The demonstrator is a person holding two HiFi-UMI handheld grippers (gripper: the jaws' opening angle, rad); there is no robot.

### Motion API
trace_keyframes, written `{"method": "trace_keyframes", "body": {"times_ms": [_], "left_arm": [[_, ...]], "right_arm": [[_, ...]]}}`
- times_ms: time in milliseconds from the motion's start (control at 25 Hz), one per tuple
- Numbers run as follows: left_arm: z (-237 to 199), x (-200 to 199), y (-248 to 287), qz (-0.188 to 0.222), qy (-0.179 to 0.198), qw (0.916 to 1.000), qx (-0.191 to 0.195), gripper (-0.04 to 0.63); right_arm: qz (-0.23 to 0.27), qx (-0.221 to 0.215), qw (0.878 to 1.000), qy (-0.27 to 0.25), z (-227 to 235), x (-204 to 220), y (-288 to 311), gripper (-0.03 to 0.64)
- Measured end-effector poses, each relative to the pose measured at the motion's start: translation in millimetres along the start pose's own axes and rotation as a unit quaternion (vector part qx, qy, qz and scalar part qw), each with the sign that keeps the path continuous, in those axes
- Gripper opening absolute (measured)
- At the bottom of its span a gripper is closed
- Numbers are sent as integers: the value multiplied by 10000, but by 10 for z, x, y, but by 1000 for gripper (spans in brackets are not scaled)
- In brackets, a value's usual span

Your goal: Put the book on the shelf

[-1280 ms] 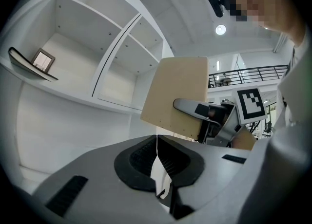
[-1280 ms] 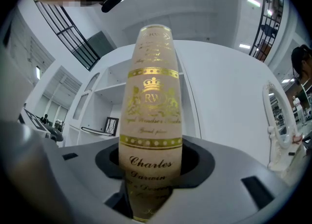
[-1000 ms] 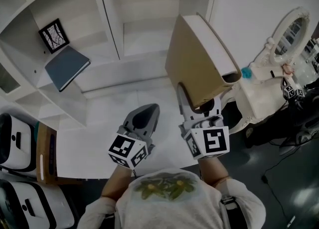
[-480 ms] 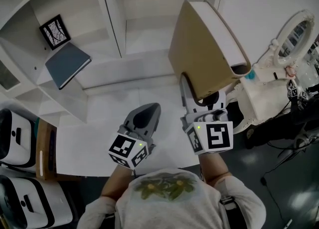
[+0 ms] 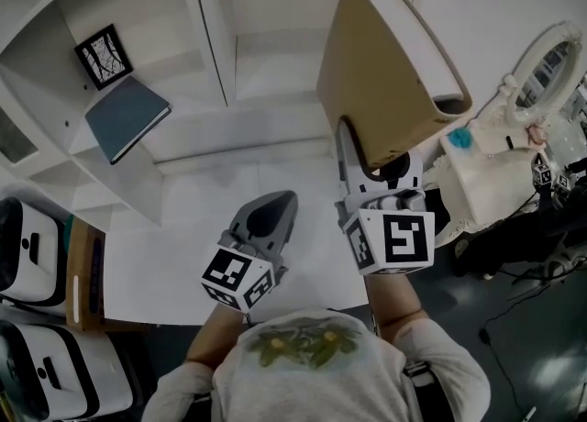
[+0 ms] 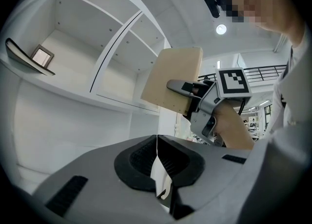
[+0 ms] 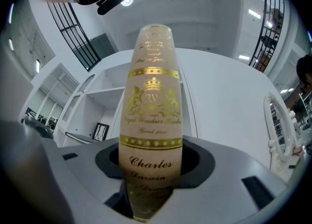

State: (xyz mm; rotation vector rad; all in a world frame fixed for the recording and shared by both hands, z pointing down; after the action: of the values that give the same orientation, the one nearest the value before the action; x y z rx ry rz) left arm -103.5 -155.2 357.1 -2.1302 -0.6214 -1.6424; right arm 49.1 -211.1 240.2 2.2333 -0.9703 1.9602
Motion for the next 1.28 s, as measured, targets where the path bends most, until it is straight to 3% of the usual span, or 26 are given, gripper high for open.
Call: {"method": "trace_keyframes", "body": {"times_ms": [680,1280], "left_arm": [[-91,-1,15,-25,-30,10000,-60,28],[-130,19,39,-55,-49,9999,-82,28]], "right_arm": [[-452,51,9990,18,25,-3,298,229],[-429,97,9990,82,40,-13,411,229]]}}
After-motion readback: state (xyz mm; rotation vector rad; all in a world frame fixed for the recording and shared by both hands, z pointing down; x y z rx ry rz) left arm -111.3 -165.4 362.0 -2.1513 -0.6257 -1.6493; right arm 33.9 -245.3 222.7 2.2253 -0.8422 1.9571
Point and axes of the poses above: the fingertips, and each gripper's own axes: y forward along the fingers, z to its right, x out of its underside, the point moved 7 cm from there along -y, backward along the fingers, and after that the axes turned 8 degrees about -y, right-handed, at the moved point
